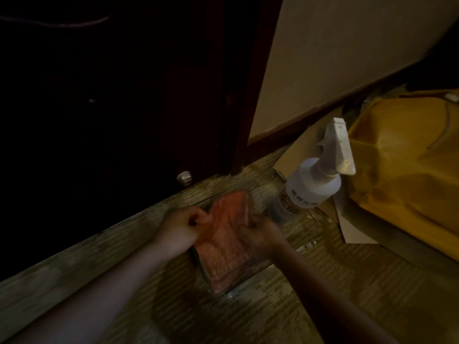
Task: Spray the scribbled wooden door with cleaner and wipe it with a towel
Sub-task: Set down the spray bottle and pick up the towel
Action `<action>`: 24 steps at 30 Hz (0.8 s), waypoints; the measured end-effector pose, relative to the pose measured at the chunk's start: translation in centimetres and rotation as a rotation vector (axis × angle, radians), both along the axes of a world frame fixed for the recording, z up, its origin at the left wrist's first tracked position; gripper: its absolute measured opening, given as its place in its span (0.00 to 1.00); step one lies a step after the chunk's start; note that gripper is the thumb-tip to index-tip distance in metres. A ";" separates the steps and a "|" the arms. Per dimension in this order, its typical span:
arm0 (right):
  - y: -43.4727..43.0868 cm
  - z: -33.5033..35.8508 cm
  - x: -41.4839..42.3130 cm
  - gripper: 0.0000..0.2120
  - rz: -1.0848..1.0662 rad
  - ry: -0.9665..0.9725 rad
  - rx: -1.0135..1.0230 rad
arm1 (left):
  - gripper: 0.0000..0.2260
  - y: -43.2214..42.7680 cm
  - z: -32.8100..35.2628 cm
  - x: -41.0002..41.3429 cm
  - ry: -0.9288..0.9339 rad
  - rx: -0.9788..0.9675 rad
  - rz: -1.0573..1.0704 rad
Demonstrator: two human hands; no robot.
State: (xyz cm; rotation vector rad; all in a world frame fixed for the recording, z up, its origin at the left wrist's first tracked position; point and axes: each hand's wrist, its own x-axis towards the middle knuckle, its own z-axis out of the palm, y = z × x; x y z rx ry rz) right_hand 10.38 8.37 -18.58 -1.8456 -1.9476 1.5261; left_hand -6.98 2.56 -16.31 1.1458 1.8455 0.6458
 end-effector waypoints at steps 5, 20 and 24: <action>-0.7 1.5 0.2 0.06 -0.207 0.207 0.005 | 0.11 -0.9 1.1 0.2 -0.209 0.050 0.008; -5.3 35.0 -0.7 0.04 -0.238 0.711 0.089 | 0.15 -7.8 33.5 -0.9 -0.246 0.571 0.363; -6.7 50.8 -1.7 0.11 -0.201 0.801 0.138 | 0.12 -9.7 48.8 -1.3 -0.493 0.539 0.571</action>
